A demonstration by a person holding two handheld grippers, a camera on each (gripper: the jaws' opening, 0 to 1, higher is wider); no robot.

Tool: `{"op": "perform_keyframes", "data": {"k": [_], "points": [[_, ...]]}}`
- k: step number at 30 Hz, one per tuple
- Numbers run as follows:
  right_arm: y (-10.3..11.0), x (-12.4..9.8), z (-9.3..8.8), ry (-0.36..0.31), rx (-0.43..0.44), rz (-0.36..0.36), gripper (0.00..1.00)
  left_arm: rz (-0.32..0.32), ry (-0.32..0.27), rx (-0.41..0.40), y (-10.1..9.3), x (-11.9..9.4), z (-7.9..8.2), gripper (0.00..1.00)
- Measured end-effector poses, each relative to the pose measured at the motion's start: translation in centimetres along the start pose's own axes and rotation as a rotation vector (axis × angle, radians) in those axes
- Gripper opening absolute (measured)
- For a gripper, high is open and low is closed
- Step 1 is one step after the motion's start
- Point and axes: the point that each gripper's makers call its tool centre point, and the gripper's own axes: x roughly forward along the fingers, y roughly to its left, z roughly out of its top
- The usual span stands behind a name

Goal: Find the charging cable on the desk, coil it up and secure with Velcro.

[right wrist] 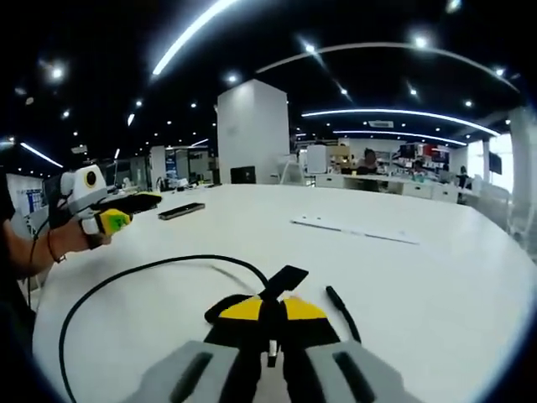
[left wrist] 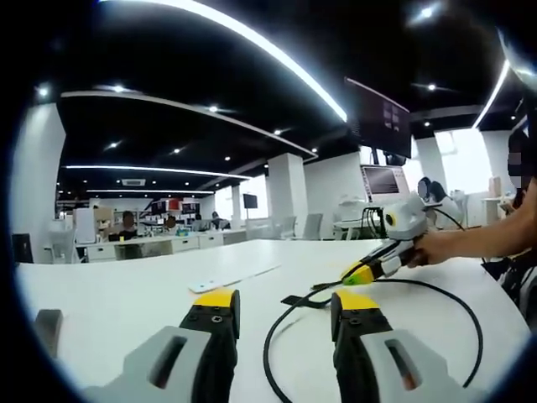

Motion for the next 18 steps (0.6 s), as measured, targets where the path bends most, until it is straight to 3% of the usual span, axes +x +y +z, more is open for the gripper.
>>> {"op": "perform_keyframes", "data": {"k": [18], "points": [[-2.3, -2.7, -2.7, 0.013, 0.063, -0.112, 0.09, -0.015, 0.004, 0.007, -0.5, 0.6, -0.1, 0.43]]}}
